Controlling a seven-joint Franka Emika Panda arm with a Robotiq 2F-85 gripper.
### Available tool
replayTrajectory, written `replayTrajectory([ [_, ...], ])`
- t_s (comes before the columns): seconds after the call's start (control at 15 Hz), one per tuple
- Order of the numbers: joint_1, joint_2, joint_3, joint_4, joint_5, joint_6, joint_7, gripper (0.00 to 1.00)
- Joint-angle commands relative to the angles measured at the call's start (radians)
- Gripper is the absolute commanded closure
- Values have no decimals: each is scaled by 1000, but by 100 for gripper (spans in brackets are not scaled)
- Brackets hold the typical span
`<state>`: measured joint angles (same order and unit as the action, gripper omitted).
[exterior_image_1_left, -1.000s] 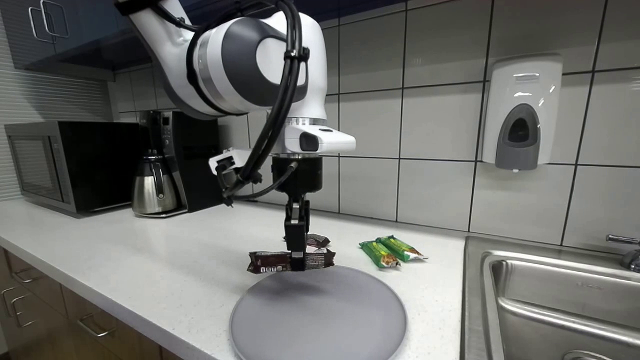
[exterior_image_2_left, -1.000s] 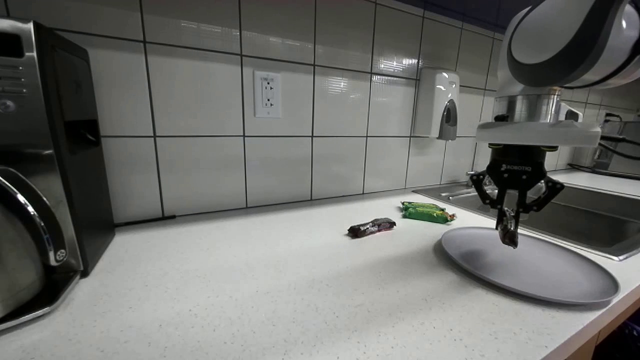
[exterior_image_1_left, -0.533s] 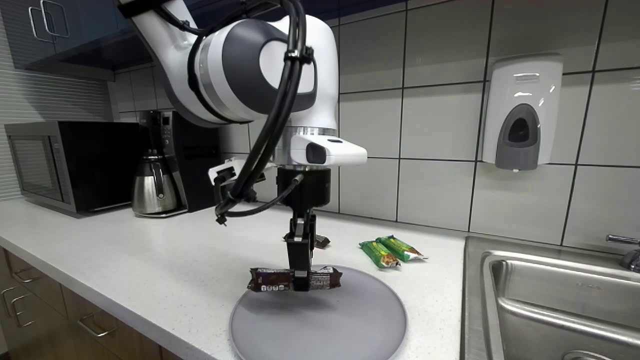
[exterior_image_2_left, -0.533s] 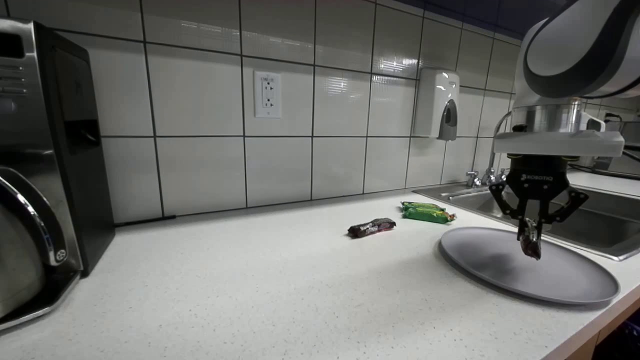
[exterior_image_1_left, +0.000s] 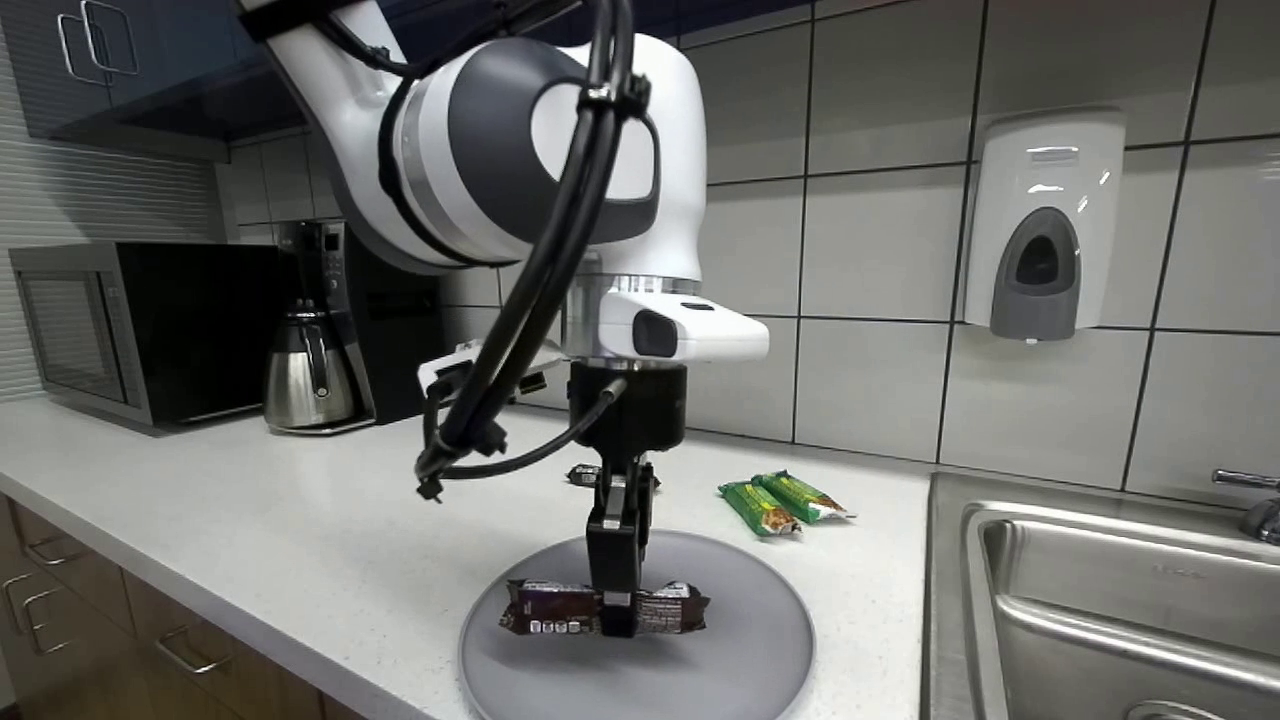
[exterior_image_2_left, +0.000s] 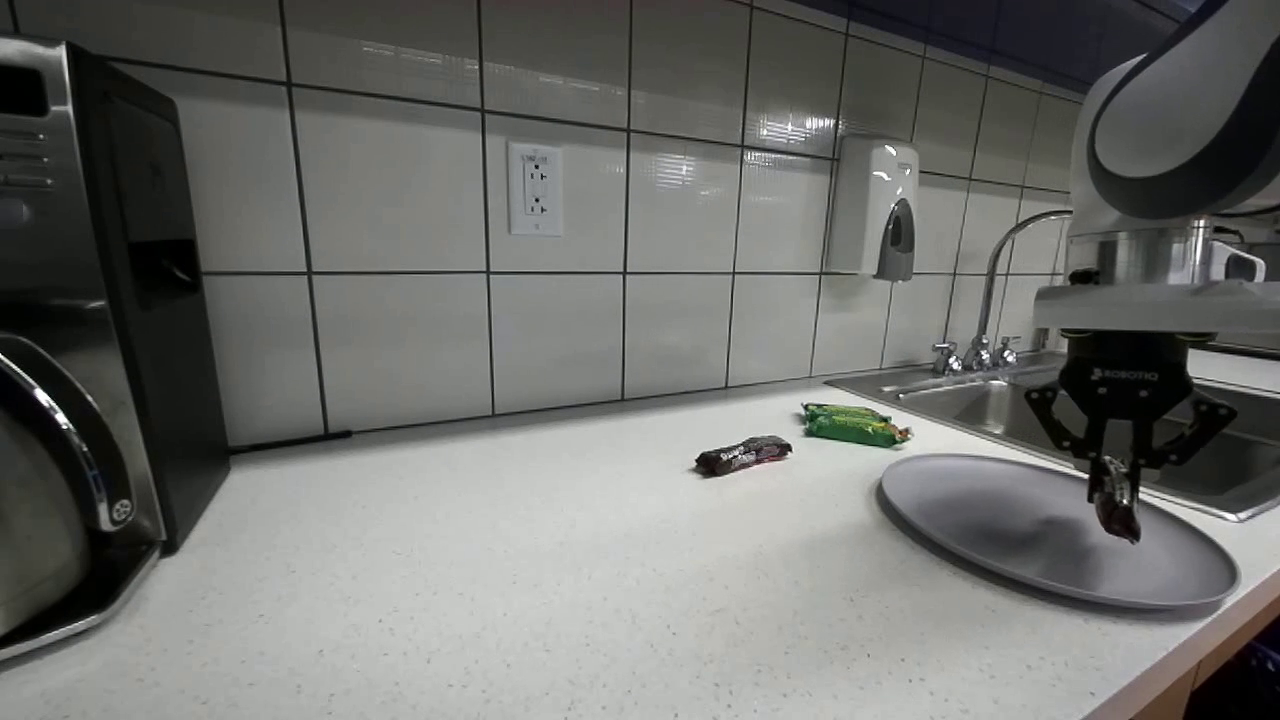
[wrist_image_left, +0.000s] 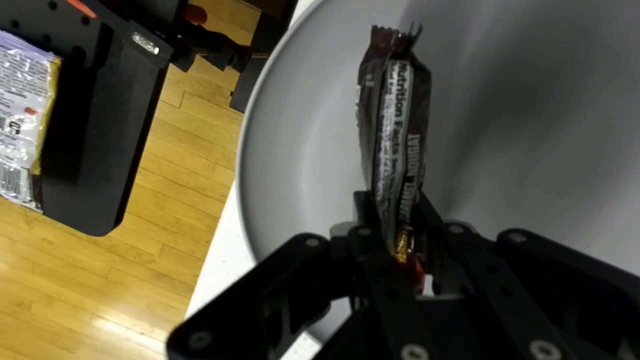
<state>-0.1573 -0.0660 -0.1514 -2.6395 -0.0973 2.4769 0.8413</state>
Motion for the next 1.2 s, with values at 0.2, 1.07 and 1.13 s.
replayTrajectory([
  [0.2, -54, -5, -29, -29, -57, 26, 28, 95],
  [1.07, -65, 16, -46, -20, -60, 43, 39, 38],
  [1.13, -65, 15, -45, -18, -60, 45, 39, 31],
])
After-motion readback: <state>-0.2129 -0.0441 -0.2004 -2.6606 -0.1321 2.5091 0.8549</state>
